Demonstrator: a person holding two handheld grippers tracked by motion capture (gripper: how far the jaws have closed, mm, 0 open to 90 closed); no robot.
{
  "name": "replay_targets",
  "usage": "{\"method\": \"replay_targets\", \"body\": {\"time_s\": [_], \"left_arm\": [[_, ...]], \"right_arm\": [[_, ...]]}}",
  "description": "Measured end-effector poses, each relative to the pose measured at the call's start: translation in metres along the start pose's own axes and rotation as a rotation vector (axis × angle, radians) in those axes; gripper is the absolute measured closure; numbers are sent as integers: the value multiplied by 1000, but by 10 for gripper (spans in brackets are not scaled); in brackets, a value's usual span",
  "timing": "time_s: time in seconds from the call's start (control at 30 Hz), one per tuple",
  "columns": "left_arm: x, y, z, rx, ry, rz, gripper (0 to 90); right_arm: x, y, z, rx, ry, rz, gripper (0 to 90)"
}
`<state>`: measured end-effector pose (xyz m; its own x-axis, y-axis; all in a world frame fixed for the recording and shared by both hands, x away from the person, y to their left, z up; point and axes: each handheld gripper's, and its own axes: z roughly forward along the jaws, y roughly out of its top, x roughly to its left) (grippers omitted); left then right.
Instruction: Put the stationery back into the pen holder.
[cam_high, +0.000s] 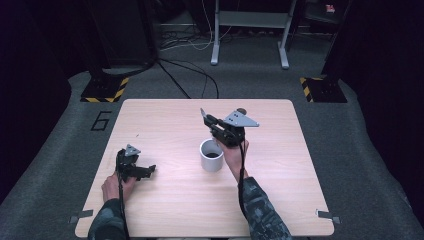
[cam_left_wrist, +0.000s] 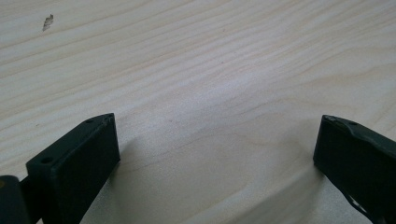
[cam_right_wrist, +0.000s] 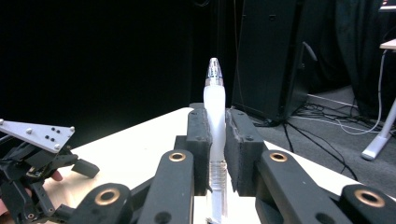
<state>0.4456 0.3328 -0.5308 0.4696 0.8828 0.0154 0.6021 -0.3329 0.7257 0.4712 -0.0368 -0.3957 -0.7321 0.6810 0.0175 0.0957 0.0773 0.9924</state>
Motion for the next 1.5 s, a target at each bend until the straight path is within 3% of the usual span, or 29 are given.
{"method": "replay_targets", "body": {"time_s": [0.8,1.17,1.5], "left_arm": [[0,0,0,0,0,0,3],[0,0,0,0,0,-1,3],[0,0,0,0,0,-1,3]], "right_arm": [[9,-35,21,113,68,6,801],[5,-49,14,162,59,7,801],[5,-61,3,247,36,-2,799]]}}
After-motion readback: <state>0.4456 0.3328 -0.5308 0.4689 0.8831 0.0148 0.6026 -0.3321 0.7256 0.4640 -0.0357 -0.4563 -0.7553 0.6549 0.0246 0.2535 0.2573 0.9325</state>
